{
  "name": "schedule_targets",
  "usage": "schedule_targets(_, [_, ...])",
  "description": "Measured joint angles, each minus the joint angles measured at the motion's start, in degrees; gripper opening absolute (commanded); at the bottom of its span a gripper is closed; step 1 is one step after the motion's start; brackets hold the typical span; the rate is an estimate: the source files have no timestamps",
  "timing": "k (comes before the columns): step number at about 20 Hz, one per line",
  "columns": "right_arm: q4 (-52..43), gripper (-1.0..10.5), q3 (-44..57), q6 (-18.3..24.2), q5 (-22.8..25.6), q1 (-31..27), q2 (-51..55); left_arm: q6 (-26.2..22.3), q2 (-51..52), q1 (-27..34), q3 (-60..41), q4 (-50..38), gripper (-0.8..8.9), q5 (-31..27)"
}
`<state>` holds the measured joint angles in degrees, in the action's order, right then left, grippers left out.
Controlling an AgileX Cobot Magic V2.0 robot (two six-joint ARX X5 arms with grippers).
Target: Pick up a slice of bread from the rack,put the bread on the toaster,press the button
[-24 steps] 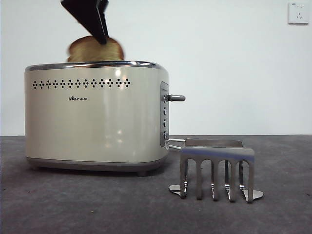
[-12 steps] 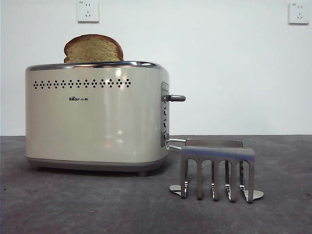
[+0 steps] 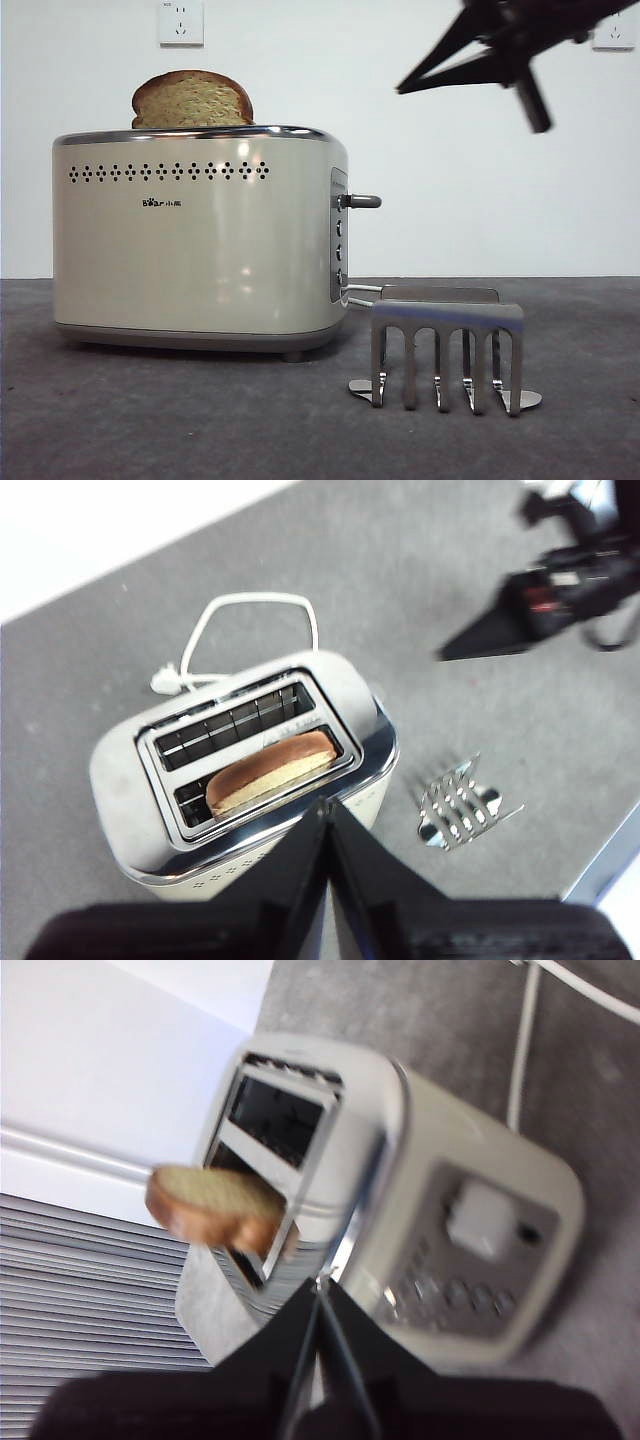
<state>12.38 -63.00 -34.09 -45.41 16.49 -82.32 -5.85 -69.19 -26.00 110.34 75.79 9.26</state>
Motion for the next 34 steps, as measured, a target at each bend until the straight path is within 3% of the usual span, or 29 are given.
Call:
schedule_targets(5, [2.89, 0.0, -8.07, -0.04, 0.42, 0.70, -11.15, 0.96, 4.96, 0.00, -1.90, -0.11, -0.09, -0.04])
schedule_targets(9, [3.69, 0.0, -8.48, -0.04, 0.74, 0.70, -14.08, 2.49, 10.29, 0.00, -11.23, 0.00, -0.09, -0.31])
schedule_targets(14, [4.63, -0.1, -8.72, 0.48, 1.51, 1.22, -15.56, 4.00, 14.64, -0.02, -19.76, 0.11, -0.09, -7.23])
schedule_targets(19, [5.86, -0.1, -8.76, 1.40, 2.08, 1.40, -18.58, 4.87, 16.44, -0.04, -19.98, 0.07, -0.09, -11.76])
schedule_targets(34, [7.39, -0.1, -10.08, 2.16, 3.02, 1.42, -25.90, 5.03, 17.20, -0.04, -19.98, 0.07, -0.09, -12.11])
